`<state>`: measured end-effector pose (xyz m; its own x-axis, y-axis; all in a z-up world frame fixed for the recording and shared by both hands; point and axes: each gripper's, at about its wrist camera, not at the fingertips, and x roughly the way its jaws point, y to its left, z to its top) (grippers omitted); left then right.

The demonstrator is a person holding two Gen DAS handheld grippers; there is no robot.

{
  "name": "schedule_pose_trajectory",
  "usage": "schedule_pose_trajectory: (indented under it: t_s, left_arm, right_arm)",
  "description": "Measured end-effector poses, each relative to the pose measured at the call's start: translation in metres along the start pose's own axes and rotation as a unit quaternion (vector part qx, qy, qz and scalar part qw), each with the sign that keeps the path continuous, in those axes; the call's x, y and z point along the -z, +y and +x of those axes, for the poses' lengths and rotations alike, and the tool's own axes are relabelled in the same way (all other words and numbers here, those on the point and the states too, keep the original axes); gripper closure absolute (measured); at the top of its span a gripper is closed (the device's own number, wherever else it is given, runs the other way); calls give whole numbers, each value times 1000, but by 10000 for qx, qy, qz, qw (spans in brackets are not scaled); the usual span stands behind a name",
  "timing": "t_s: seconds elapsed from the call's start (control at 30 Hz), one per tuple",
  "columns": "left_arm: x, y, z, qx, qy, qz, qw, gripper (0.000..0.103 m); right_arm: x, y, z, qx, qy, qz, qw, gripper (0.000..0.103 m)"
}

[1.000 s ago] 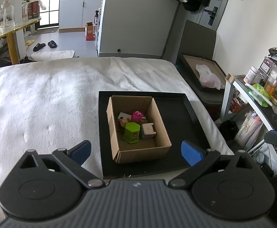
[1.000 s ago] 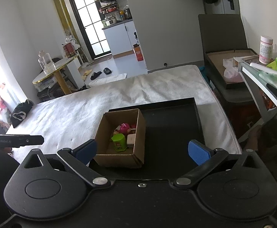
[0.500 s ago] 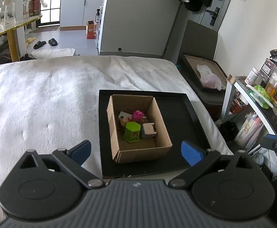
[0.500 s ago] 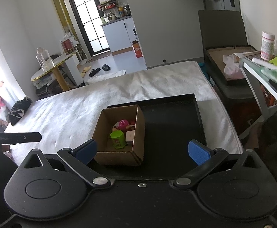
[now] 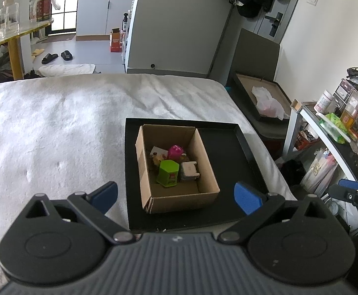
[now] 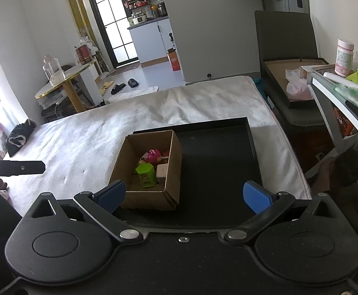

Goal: Organize rigid objects

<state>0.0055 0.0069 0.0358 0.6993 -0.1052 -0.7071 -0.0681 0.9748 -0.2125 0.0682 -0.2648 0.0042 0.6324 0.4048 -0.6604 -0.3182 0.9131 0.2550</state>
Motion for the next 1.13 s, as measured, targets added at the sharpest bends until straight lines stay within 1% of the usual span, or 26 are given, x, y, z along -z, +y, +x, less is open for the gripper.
schedule_pose_trajectory:
  t_s: [0.6, 0.83, 1.0, 1.13]
  left_arm:
    - [3, 2, 4, -9, 64, 41, 10000, 2]
    - [3, 1, 8, 78, 42, 95, 9999, 2]
    - [5, -5, 9, 95, 11, 321, 9994, 2]
    - [4, -6, 12, 80, 37, 332, 9994, 2]
  right_arm:
    - [3, -2, 4, 90, 25, 47, 9999, 0]
    - [4, -2, 7, 69, 51, 0, 10000, 0]
    - [3, -3, 9, 80, 73, 9, 9999, 0]
    - [3, -4, 12, 93, 89, 36, 9999, 0]
